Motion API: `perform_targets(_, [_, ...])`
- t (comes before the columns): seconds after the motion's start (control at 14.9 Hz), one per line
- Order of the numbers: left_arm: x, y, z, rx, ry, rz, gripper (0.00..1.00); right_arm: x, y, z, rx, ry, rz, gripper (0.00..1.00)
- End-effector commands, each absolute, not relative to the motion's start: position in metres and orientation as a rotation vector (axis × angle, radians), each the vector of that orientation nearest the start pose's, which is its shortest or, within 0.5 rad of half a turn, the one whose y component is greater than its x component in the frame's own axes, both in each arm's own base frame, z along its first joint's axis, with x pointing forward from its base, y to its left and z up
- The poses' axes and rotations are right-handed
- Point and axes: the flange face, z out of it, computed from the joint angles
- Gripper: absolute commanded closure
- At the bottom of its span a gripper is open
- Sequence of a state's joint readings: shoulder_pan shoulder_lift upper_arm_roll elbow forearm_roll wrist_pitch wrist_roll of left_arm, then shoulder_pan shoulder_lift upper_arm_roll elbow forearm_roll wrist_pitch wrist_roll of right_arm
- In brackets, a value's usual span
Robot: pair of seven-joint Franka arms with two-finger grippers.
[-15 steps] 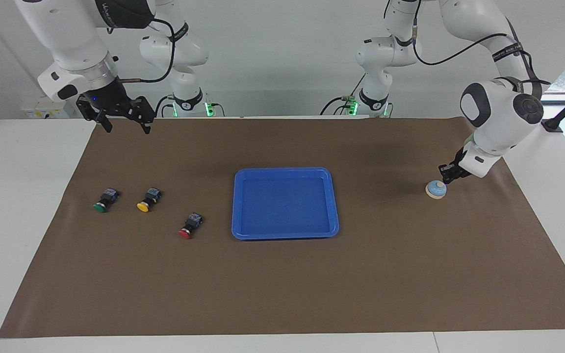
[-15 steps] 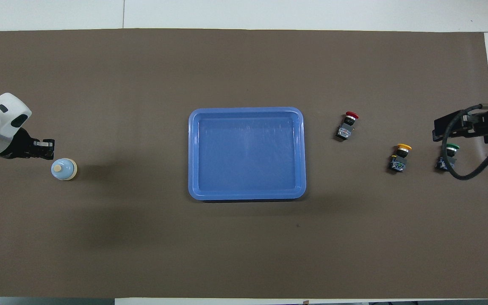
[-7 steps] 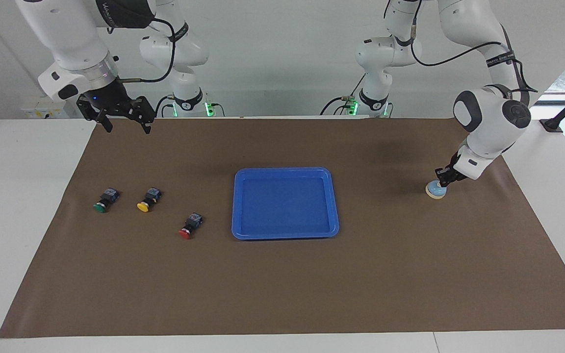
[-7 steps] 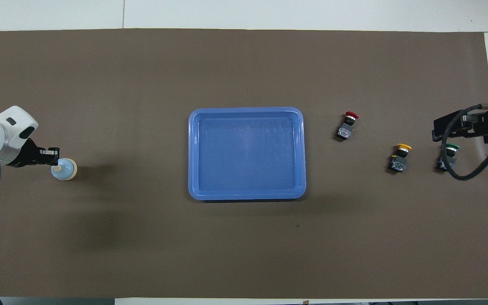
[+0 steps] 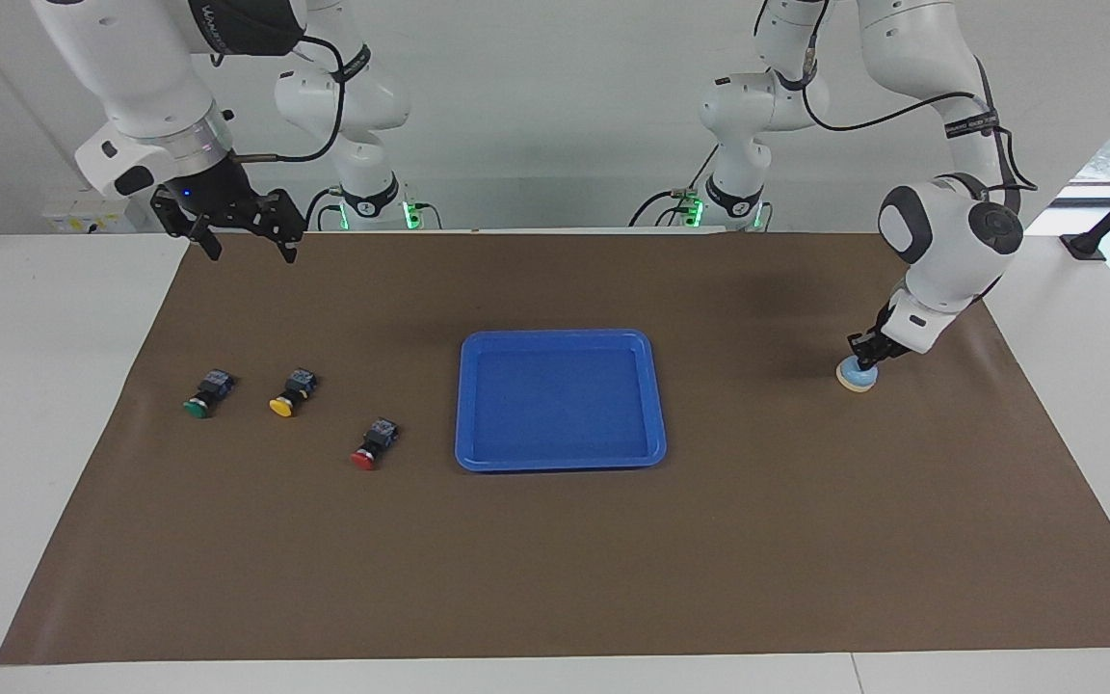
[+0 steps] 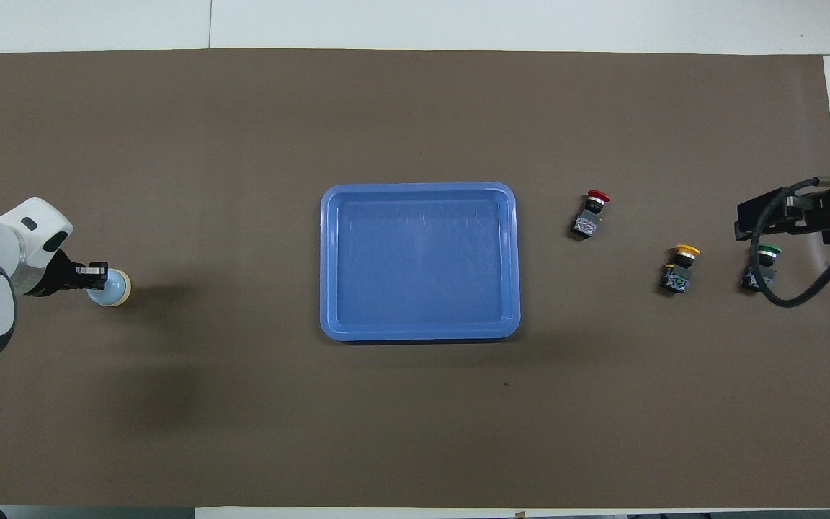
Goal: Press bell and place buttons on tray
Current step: 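Press down on the white bell with the left gripper, then raise the left gripper while the right gripper grasps the red button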
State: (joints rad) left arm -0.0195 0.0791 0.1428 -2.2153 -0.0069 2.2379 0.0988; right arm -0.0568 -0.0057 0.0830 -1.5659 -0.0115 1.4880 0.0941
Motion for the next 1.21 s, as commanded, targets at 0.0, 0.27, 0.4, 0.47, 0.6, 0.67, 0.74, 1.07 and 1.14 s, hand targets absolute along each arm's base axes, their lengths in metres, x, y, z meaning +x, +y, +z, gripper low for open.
perform_targets(0.0, [0.546, 0.065, 0.362, -3.142, -0.021, 0.136, 1.0, 0.539, 0.015, 0.626, -3.136, 0.086, 0.106, 0.0])
perform_targets(0.27, [0.567, 0.057, 0.452, -3.146, -0.001, 0.213, 1.0, 0.543, 0.016, 0.62, -3.136, 0.091, 0.066, 0.0])
perform_targets(0.4, [0.568, 0.041, 0.495, -3.152, 0.035, 0.23, 0.64, 0.545, 0.02, 0.606, -3.136, 0.114, 0.011, 0.0])
perform_targets(0.47, [0.57, 0.034, 0.517, -3.151, 0.051, 0.232, 0.28, 0.548, 0.024, 0.595, -3.134, 0.124, -0.016, 0.0])
perform_targets(0.6, [0.569, 0.016, 0.553, -3.148, 0.102, 0.235, 0.0, 0.56, 0.048, 0.575, -3.127, 0.181, -0.044, 0.0])
perform_targets(0.67, [0.567, 0.01, 0.564, -3.15, 0.12, 0.243, 0.0, 0.574, 0.056, 0.554, -3.129, 0.218, -0.038, 0.0])
perform_targets(0.74, [0.566, 0.007, 0.574, -3.151, 0.13, 0.243, 0.0, 0.587, 0.068, 0.536, -3.122, 0.243, -0.056, 0.0])
perform_targets(1.07, [0.549, 0.005, 0.587, -3.153, 0.136, 0.233, 0.0, 0.64, 0.114, 0.445, -3.072, 0.412, -0.176, 0.0])
perform_targets(1.14, [0.547, 0.006, 0.584, -3.153, 0.133, 0.236, 0.0, 0.649, 0.124, 0.424, -3.083, 0.431, -0.17, 0.0])
